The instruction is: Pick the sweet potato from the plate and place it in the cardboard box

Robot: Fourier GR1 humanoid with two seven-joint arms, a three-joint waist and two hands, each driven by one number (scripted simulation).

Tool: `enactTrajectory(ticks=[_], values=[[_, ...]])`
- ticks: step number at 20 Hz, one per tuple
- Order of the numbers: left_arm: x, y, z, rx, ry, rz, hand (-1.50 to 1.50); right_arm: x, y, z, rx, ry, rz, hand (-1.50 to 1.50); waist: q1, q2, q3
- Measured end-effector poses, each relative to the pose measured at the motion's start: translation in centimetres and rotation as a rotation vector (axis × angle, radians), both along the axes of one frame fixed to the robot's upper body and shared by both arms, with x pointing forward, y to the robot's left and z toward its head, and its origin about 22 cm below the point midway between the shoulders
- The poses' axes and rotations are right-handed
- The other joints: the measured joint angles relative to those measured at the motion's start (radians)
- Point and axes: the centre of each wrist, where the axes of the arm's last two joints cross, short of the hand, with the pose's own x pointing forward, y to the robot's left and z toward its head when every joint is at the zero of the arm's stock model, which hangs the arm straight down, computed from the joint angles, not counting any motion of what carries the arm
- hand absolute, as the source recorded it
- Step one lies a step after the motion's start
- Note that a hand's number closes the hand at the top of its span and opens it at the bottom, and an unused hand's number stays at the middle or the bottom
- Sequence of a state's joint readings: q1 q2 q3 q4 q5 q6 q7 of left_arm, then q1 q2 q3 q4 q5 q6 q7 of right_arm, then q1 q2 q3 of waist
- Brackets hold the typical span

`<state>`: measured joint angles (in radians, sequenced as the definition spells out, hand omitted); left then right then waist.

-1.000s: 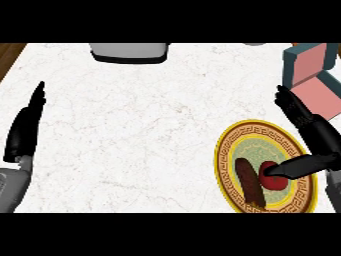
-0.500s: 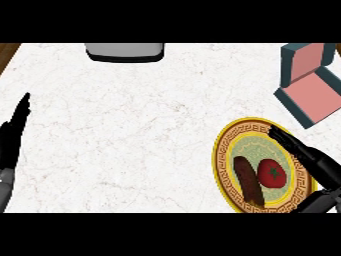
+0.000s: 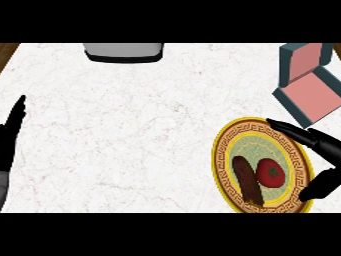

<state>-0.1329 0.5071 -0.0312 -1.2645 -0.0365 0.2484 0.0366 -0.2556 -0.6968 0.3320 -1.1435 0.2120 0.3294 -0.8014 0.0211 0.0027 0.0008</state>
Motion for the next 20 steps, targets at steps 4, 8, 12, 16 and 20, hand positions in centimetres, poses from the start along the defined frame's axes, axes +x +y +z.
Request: enactTrajectory(ticks=[4, 8, 12, 16, 20], values=[[-0.3, 0.0, -0.2, -0.001, 0.001, 0.001, 0.0, 1.6, 1.0, 1.6, -0.169, -0.006, 0.086, -1.5, -0.001, -0.001, -0.001], [-0.3, 0.1, -0.2, 0.001, 0.002, 0.009, 0.0, 2.6, 2.9, 3.1, -0.327, 0.01, 0.158, -1.5, -0.007, -0.002, -0.001], [-0.2, -0.6, -0.1, -0.001, 0.004, 0.011, 0.0, 3.2, 5.8, 3.2, -0.413, 0.047, 0.213, -1.5, -0.012, -0.003, -0.001], [-0.5, 0.1, 0.6, 0.001, 0.006, 0.01, 0.0, 3.3, 7.9, 2.9, -0.482, 0.059, 0.231, -1.5, -0.014, -0.003, -0.001], [-0.7, 0.3, -0.1, -0.002, 0.005, 0.012, 0.0, 3.4, 8.8, 1.9, -0.509, 0.058, 0.238, -1.5, -0.016, -0.003, -0.001]])
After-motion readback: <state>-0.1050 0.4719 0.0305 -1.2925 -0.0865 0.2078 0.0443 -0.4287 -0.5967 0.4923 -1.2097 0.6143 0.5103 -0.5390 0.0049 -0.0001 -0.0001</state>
